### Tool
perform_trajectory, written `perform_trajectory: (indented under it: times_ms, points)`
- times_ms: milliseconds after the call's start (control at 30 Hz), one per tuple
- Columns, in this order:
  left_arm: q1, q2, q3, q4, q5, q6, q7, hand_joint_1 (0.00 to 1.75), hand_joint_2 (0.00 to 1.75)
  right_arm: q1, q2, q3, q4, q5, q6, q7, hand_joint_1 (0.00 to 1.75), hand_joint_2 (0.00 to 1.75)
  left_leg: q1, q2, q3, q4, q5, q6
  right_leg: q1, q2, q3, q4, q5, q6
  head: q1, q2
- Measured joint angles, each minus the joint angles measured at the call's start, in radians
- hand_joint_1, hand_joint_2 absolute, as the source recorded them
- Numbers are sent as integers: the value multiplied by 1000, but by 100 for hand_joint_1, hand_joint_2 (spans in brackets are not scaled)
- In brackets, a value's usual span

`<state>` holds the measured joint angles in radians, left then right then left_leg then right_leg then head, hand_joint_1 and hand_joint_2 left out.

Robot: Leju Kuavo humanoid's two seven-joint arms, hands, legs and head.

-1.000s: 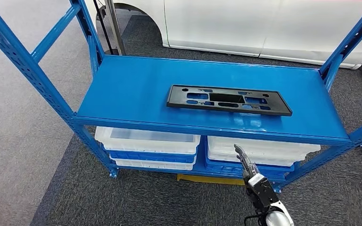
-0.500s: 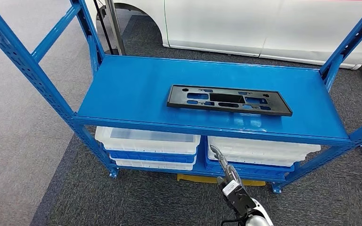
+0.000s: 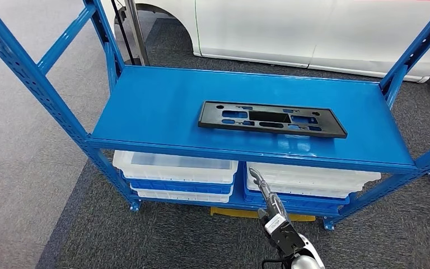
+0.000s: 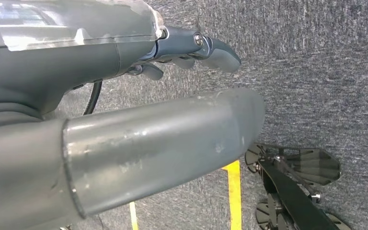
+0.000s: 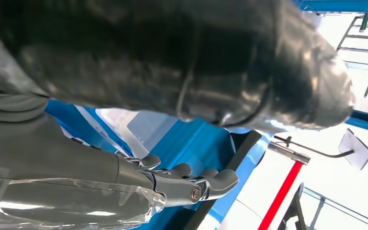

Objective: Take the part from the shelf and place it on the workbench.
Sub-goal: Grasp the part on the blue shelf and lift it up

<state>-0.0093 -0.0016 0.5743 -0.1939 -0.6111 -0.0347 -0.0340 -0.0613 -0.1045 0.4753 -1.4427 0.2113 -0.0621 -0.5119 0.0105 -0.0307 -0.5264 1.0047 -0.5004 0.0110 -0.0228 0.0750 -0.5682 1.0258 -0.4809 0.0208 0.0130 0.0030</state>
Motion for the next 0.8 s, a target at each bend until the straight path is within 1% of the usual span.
perform_trajectory:
  times_ms: [67, 133, 267, 333, 400, 467, 533, 600, 700, 800]
  points:
    - [0, 0, 0, 0, -7, 2, 0, 0, 0, 1, -3, 0, -4, 2, -3, -2, 0, 0, 0, 0, 0, 0, 0, 0, 0, 0, 0, 0, 0, 0, 0, 0]
    - [-1, -3, 0, 0, -21, 13, 1, 0, 0, 2, -16, 1, -15, 3, -9, -11, 0, 0, 0, 0, 0, 0, 0, 0, 0, 0, 0, 0, 0, 0, 0, 0]
    - [-5, -27, -6, 0, -44, 44, 5, 0, 0, 1, -76, -10, -64, 3, -1, -43, 0, 0, -1, 0, 0, 0, 0, 0, -1, 0, 0, 0, 0, 0, 0, 0]
    - [-8, -36, -6, 0, -48, 47, 10, 0, 0, -10, -100, -21, -82, 31, 5, -46, 0, 0, -1, 0, -1, 0, 0, 0, -1, 1, 0, 0, 0, 0, 0, 0]
    - [-11, -43, -6, 0, -50, 44, 20, 0, 0, -38, -113, -24, -87, 88, -8, -34, 0, 0, -1, 1, -2, 0, 0, 0, -1, 1, 0, 0, 0, 0, 0, 0]
    - [-14, -48, -6, 0, -54, 38, 32, 0, 0, -101, -117, -14, -78, 196, -52, 9, 0, 0, -1, 2, -2, 0, 0, 0, -1, 2, 0, 0, 1, 1, 0, 0]
    - [-18, -51, -6, 0, -58, 32, 41, 0, 0, -198, -119, 11, -46, 331, -115, 68, 0, 0, -1, 3, 0, 1, 1, 0, -1, 3, -1, 0, 2, 1, 0, 0]
    - [-21, -53, -6, 0, -61, 29, 46, 0, 0, -291, -120, 42, -4, 427, -166, 108, 0, 0, -1, 2, 1, 1, 2, 0, -1, 1, 0, 0, 2, 1, 0, 0]
    - [-21, -57, -6, 0, -62, 27, 54, 0, 0, -378, -122, 82, 35, 498, -206, 137, 0, 0, -1, 0, 0, 1, 3, -1, 0, 0, 0, 1, 2, 1, 0, 0]
    - [-21, -60, -5, 0, -61, 25, 57, 0, 0, -422, -127, 116, 54, 537, -223, 159, 0, 0, -1, 0, -1, 1, 3, -1, 0, 0, -1, 1, 2, 0, 0, 0]
